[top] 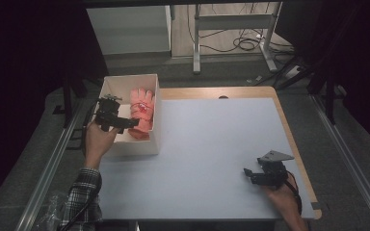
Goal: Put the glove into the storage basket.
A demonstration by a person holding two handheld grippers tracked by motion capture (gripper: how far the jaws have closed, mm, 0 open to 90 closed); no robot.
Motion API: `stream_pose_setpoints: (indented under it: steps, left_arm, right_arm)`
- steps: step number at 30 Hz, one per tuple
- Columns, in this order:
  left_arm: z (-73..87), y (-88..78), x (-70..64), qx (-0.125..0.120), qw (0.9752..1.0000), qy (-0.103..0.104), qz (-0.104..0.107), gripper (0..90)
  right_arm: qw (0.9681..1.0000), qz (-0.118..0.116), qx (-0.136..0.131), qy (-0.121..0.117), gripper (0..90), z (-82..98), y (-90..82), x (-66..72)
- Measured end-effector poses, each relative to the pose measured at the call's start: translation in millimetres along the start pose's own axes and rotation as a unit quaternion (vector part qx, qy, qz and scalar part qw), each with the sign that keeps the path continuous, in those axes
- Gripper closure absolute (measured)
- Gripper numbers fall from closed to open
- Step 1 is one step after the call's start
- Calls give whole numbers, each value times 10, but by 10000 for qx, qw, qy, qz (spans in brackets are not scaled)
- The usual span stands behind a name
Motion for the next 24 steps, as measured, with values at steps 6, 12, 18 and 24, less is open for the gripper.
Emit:
stream_pose_setpoints:
  steps: [6, 12, 18, 24]
  left_arm:
    - [15, -38, -54, -42, 9999, 88, 47, 55]
    - [12, -93, -138, -114, 9997, 167, 102, 56]
    - [-12, -159, -244, -198, 9992, 303, 179, 56]
    - [-23, -197, -327, -224, 9986, 389, 276, 55]
  right_arm:
    - [10000, 1, -1, -1, 280, 0, 0, 0]
    - [10000, 0, -1, 0, 280, 0, 0, 0]
    - [10000, 1, -3, -2, 280, 0, 0, 0]
    - [10000, -1, -4, -1, 280, 0, 0, 1]
Point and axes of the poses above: each handheld gripper's, and its own axes: y roughly forward along the jaws, z roughly out of its underside, x roughly to its left, the point moved 3 cm from there along y, roughly forward along the jaws, and after that the axes turned 8 degrees about y, right-handed, at the moved point
